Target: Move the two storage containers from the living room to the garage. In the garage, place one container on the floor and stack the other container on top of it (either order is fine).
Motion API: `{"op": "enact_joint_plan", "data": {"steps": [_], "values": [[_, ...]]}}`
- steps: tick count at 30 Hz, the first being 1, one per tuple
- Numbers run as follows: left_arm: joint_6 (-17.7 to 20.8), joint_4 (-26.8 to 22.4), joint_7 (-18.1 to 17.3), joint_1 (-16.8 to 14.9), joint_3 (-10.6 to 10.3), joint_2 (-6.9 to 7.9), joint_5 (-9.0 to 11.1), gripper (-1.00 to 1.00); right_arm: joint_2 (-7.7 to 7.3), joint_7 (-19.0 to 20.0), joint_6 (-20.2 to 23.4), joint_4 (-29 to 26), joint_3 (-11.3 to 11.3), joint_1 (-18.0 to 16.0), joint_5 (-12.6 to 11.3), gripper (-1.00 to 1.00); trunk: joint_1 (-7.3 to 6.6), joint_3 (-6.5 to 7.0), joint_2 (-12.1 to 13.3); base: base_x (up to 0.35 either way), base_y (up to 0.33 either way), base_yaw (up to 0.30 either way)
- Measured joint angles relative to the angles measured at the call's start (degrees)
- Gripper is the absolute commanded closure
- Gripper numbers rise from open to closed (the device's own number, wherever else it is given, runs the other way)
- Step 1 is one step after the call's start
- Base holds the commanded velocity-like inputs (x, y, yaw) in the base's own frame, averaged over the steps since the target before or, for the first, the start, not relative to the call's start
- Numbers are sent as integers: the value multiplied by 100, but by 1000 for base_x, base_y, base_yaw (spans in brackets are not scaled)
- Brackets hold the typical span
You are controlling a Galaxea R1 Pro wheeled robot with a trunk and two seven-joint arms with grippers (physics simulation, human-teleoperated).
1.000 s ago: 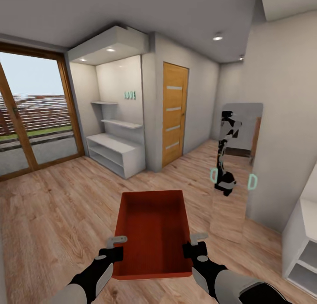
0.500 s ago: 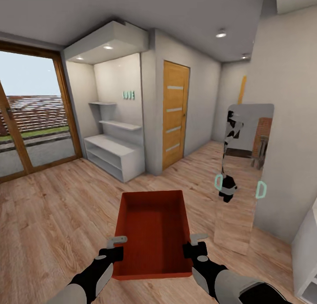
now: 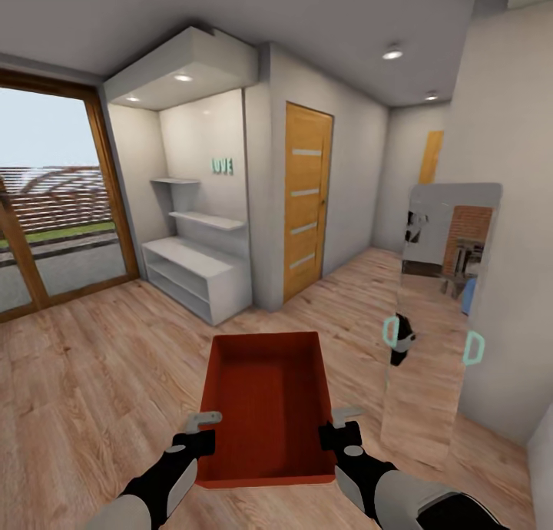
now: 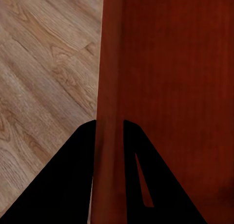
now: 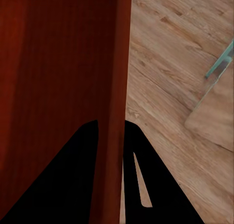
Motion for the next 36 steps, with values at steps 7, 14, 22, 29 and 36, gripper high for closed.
{"op": "enact_joint_plan", "data": {"steps": [7,14,22,29,36], "values": [[1,0,1,0,2,-1,-1,100,0,4,0,3,1,-2,-3,100,0,0,0,326,0,0],[-19,3,2,2,-69,14,96,100,1,1,-5,-3,15,-3,-3,100,0,0,0,326,1,0],[-35,7,0,3,-237,46,267,100,0,6,-5,-2,5,-3,8,100,0,0,0,326,72,0],[-38,8,-2,2,-257,55,285,100,8,-9,-8,-2,18,-1,-3,100,0,0,0,326,91,-67],[-34,8,-6,1,-283,66,306,100,16,-25,-7,2,19,0,1,100,0,0,0,326,131,-233]]}}
